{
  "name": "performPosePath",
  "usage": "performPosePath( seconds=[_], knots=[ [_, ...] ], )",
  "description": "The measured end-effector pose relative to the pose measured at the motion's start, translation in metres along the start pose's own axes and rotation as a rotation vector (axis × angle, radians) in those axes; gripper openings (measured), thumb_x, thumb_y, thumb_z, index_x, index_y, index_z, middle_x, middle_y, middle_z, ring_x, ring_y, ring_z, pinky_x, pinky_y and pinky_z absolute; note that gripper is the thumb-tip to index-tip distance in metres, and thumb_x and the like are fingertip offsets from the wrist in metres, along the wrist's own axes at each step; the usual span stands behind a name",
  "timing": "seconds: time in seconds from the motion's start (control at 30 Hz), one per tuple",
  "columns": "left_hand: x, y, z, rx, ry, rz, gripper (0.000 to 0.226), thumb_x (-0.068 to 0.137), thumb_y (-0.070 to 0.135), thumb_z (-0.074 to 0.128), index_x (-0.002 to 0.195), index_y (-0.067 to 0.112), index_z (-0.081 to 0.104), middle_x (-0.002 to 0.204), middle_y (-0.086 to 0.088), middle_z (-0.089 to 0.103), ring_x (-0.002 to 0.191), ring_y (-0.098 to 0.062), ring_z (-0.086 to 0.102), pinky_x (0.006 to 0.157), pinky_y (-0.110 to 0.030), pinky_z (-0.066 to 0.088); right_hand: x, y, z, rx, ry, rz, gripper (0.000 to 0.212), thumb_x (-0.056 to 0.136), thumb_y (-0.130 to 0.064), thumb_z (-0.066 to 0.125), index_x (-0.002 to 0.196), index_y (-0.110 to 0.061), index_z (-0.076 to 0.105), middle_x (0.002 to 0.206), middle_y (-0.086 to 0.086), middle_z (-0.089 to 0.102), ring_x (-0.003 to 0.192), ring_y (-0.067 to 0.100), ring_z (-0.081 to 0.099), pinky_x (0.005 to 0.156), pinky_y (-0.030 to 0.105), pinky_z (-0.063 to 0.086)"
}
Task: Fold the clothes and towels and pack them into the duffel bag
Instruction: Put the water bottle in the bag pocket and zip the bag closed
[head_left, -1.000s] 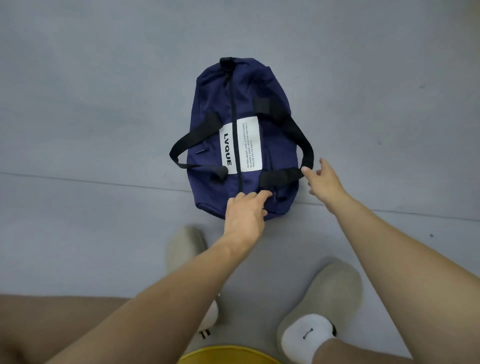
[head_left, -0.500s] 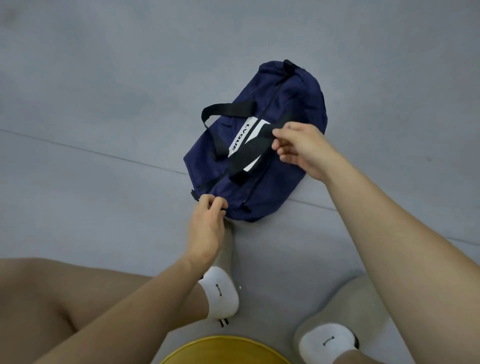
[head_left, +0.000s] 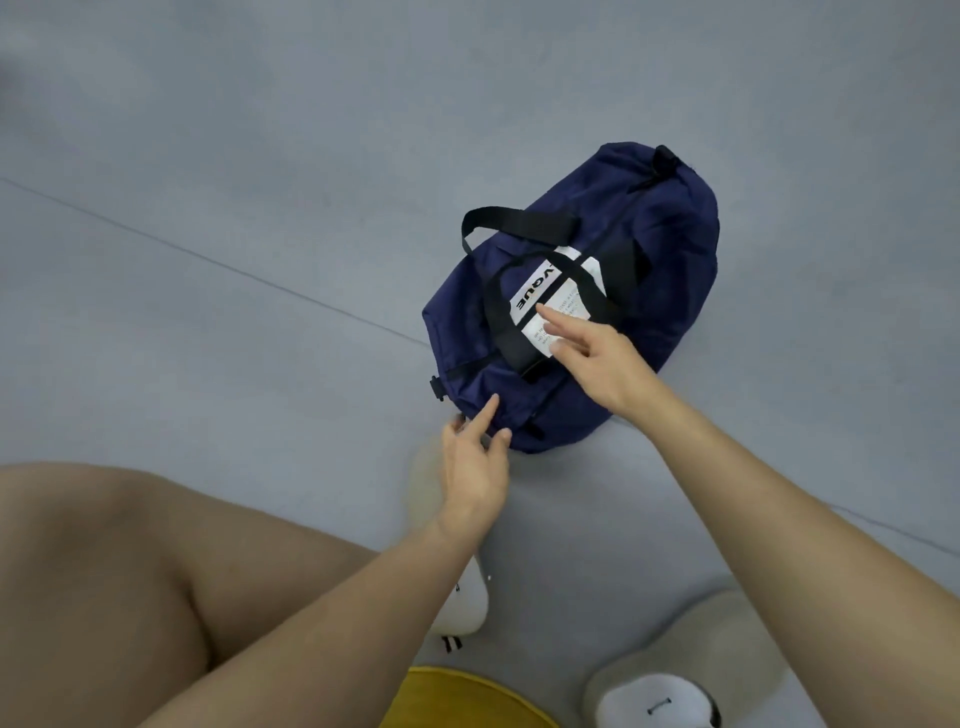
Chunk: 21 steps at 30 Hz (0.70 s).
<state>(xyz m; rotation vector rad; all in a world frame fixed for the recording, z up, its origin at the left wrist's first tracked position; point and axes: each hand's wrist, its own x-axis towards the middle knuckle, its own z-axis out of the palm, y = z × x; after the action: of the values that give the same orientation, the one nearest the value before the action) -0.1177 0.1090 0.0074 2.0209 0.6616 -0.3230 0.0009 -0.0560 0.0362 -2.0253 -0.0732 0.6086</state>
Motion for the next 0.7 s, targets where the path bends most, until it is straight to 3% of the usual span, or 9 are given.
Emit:
performPosePath(
  seconds=[0.07,0.17,0.3,0.4,0.53,0.7],
  knots=[
    [0.003,0.000,0.007,-0.128,-0.076,-0.028,0.046,0.098,0.018,0.064,0.141,0.031,0.058,0.107,-0.001,0.060,0.079,-0.005,0.054,0.087,-0.021,0.048,-0.017,0.013,0.001,-0.033,0.053,0.034,0.047,0.097,-0.029,0.058,0.136,-0.053,0.050,0.127,-0.019,0.066,0.116,0.002,0.061,0.108,0.028,0.042],
    [0.014,0.006,0.014,-0.195,-0.053,-0.084,0.046,0.093,0.014,0.069,0.135,0.030,0.062,0.119,0.000,0.068,0.100,-0.015,0.064,0.097,-0.028,0.051,-0.038,0.033,0.006,-0.151,0.068,0.083,0.043,0.093,-0.034,0.065,0.133,-0.046,0.059,0.114,-0.017,0.068,0.101,0.002,0.063,0.096,0.028,0.049],
    [0.020,0.005,0.006,-0.242,-0.044,-0.124,0.041,0.093,0.003,0.064,0.128,0.024,0.067,0.079,-0.003,0.062,0.071,-0.016,0.055,0.083,-0.034,0.054,-0.050,0.050,0.027,-0.318,0.001,0.118,0.041,0.090,-0.042,0.067,0.131,-0.036,0.063,0.112,-0.011,0.068,0.099,0.011,0.063,0.092,0.035,0.051],
    [0.020,0.007,-0.003,-0.314,-0.073,-0.111,0.044,0.093,-0.003,0.059,0.122,0.029,0.067,0.086,-0.005,0.066,0.080,-0.020,0.061,0.088,-0.043,0.056,-0.049,0.050,0.050,-0.361,0.021,0.105,0.049,0.089,-0.050,0.066,0.135,-0.035,0.059,0.114,-0.010,0.066,0.101,0.014,0.062,0.087,0.033,0.050],
    [0.021,0.011,-0.012,-0.371,-0.109,-0.056,0.048,0.093,-0.011,0.053,0.121,0.026,0.066,0.109,-0.005,0.073,0.094,-0.014,0.069,0.090,-0.034,0.057,-0.049,0.043,0.072,-0.415,0.187,0.033,0.041,0.092,-0.048,0.063,0.129,-0.032,0.062,0.110,-0.007,0.064,0.094,0.015,0.063,0.079,0.033,0.051],
    [0.019,0.018,-0.023,-0.383,-0.146,-0.029,0.047,0.095,-0.013,0.047,0.124,0.018,0.066,0.101,0.000,0.072,0.078,-0.003,0.068,0.072,-0.020,0.056,-0.045,0.037,0.082,-0.439,0.343,-0.076,0.018,0.094,-0.035,0.064,0.106,-0.023,0.070,0.098,-0.001,0.062,0.085,0.022,0.063,0.065,0.035,0.049]
  ],
)
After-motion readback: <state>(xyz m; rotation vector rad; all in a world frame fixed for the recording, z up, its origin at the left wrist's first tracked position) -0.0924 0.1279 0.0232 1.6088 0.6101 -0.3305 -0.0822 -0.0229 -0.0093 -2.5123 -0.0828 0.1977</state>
